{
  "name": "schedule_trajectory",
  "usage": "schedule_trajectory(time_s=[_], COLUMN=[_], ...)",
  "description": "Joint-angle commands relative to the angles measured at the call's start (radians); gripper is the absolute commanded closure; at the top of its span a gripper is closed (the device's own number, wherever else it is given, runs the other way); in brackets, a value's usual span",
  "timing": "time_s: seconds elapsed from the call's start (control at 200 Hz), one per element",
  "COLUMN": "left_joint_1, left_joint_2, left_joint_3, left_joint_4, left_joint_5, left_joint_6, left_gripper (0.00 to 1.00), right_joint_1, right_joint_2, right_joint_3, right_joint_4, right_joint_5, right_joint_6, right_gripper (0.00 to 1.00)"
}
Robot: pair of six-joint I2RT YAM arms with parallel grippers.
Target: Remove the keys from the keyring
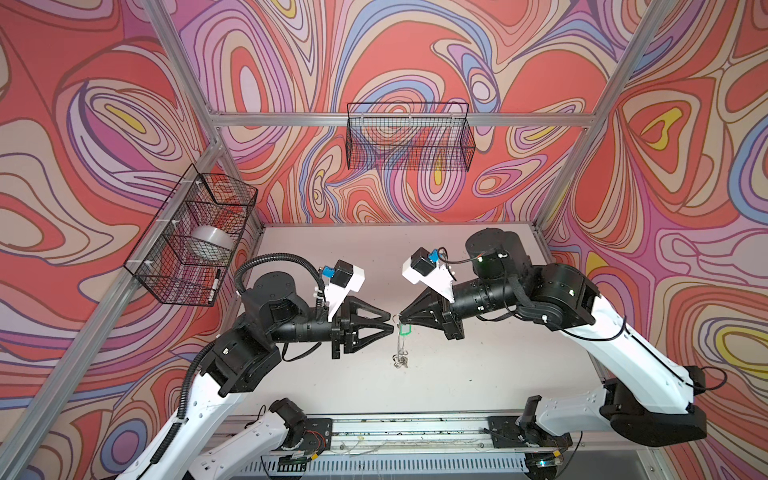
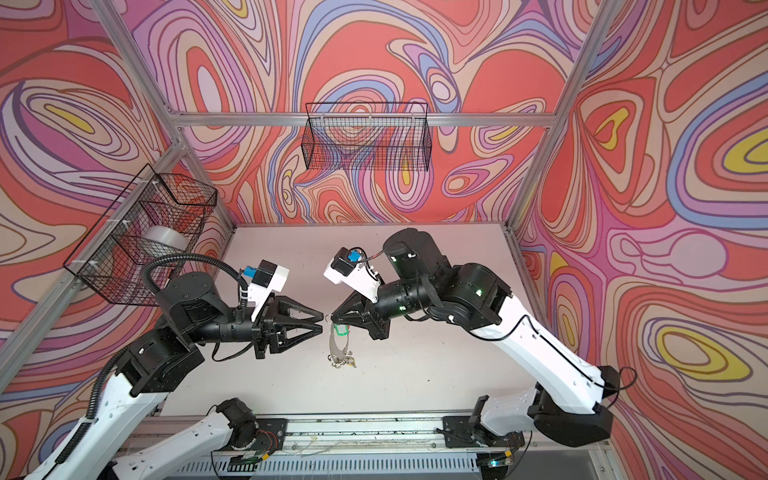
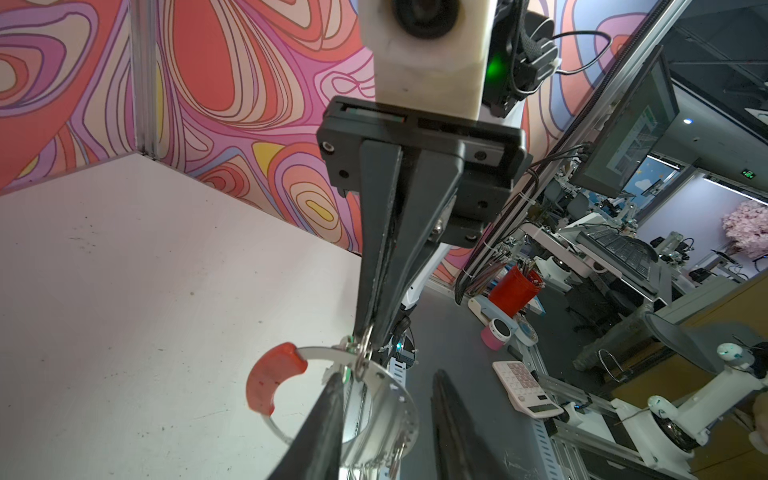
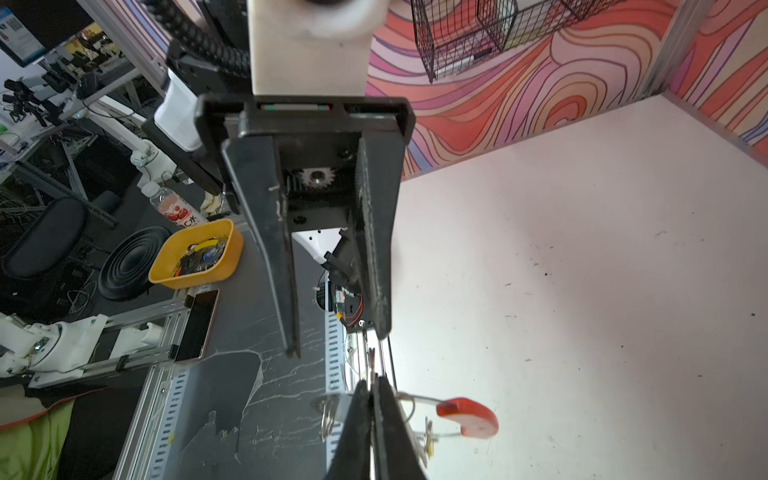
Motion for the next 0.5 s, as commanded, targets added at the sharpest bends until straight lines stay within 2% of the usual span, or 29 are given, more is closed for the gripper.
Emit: schedule_trajectory(time_s=[0.0,0.145,0.416,0.496], left_joint_1=[0.000,0.000,0.001,0.000], left_joint_2=[0.014,0.027,0.039,0.040], left_joint_3=[0.038,0.054,0.056,0.052], left_joint_4=[-0.075,-0.105,-0.091,-0.078], left_joint_5=[0.042,0.021,0.029,0.032], left_joint_6=[0.046,0.064,0.062,0.056], left_gripper=[0.67,0.68,0.80,0.81], right_joint_1=[0.004,0.003,0.003,0.003], right_joint_2=[0.023,0.043,0.071,0.079], right_joint_3=[0.051,0.089,0.108,0.110], right_joint_4=[-0.090,-0.110,-0.109,-0.107], right_joint_5=[-0.023,-0.040,-0.052,-0.061], right_joint_6=[-0.046,-0.056,-0.062,-0.061], right_gripper=[1.00,1.00,1.00,1.00])
